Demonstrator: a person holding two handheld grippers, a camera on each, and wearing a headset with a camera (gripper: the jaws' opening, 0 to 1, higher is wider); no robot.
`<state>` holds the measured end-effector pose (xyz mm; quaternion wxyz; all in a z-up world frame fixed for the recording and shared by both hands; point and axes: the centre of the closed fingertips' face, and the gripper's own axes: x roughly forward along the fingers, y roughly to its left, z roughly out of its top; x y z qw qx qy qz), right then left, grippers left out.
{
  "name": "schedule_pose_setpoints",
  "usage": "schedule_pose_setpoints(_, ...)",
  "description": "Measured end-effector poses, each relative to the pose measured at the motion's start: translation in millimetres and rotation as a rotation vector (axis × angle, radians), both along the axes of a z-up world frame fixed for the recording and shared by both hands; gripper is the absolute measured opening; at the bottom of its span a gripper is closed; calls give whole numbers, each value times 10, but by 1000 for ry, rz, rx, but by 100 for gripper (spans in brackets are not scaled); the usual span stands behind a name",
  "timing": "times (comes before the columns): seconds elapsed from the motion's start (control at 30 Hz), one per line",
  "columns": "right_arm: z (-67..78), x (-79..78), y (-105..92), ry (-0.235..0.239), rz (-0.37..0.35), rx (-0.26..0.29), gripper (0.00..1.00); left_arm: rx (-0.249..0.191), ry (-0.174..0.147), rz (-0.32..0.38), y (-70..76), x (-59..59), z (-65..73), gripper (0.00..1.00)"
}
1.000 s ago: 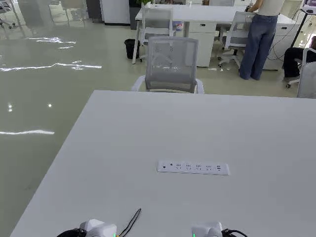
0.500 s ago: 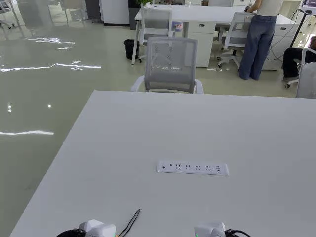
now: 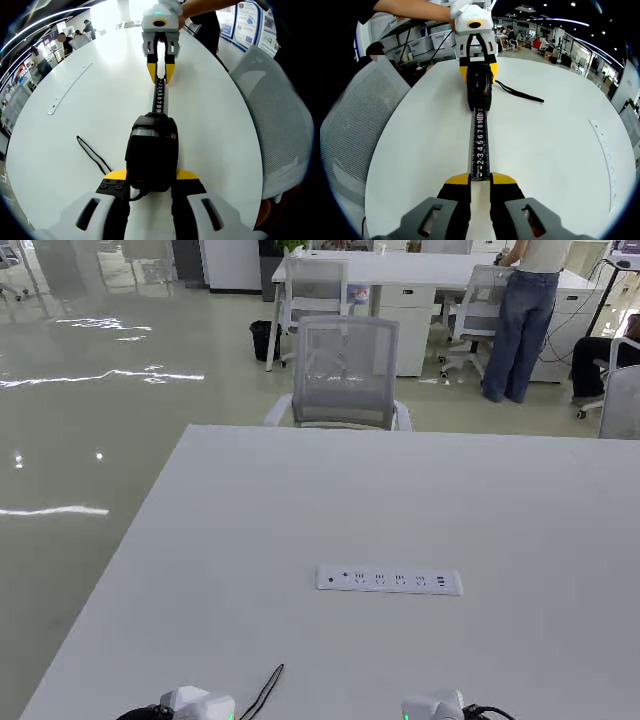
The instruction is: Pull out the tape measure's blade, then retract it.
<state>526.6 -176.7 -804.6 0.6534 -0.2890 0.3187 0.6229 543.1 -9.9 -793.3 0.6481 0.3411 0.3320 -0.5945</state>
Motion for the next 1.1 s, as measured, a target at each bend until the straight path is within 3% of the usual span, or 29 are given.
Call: schedule_pose_setpoints(1.1, -20, -22, -126, 7, -14, -11, 12, -3, 0, -2, -8, 0, -2, 27)
